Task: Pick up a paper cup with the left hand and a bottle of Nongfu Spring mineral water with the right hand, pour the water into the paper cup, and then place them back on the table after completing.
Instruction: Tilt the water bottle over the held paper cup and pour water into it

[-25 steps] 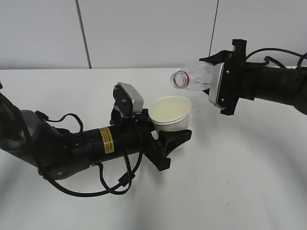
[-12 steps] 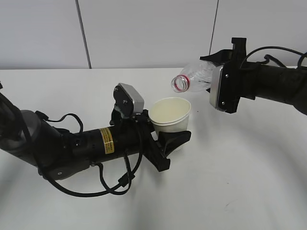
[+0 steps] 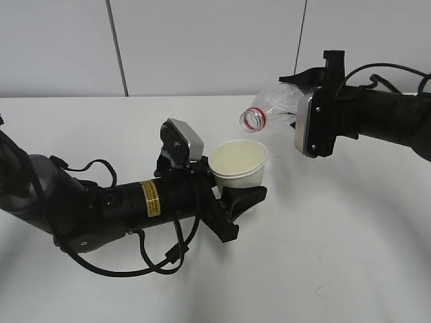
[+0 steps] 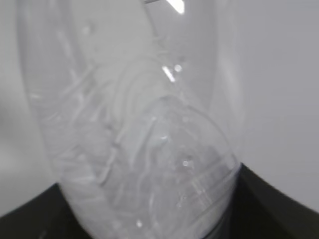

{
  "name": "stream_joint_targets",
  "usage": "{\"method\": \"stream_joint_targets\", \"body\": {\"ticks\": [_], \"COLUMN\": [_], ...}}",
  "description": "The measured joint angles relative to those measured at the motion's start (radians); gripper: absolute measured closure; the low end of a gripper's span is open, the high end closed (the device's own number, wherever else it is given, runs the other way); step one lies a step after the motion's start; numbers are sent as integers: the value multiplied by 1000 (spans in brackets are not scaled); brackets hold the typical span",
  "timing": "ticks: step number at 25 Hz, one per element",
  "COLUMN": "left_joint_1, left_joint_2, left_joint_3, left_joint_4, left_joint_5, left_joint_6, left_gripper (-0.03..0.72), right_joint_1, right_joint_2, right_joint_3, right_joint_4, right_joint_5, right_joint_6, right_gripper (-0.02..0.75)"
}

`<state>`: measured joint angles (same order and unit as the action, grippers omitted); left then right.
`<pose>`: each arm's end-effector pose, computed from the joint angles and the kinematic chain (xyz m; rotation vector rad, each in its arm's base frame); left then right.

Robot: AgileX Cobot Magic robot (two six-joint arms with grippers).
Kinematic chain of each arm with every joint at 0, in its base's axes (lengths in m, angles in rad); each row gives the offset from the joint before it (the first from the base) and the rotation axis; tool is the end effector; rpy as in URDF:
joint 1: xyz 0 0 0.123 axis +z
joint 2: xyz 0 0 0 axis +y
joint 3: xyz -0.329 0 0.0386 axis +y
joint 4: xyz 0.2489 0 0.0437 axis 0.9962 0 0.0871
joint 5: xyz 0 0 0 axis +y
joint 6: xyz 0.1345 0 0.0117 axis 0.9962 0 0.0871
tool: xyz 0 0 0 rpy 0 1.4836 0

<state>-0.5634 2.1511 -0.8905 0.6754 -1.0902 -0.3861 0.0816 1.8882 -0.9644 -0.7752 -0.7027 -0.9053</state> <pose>0.3325 -0.2986 0.1318 0.8929 1.5942 -0.9413 0.4331 0.0967 0.2165 -1.5653 1.0266 -0.5888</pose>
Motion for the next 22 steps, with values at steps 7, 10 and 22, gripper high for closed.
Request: {"method": "stream_joint_targets", "body": {"ticks": [7,10,22], "left_joint_1": [0,0,0], "left_joint_2": [1,1,1], "left_joint_3": [0,0,0], "left_joint_4": [0,0,-2], "left_joint_5": [1,3,7], "left_joint_6": [0,-1,-2], "left_gripper": [295,295,295], "right_joint_1": [0,0,0], "right_joint_2": [0,0,0], "right_joint_3": [0,0,0], "right_joint_4": [41,47,52], "right_joint_5": [-2,-2,-2], "right_joint_6": [-68,-93,-159], "right_gripper": [269,269,269]}}
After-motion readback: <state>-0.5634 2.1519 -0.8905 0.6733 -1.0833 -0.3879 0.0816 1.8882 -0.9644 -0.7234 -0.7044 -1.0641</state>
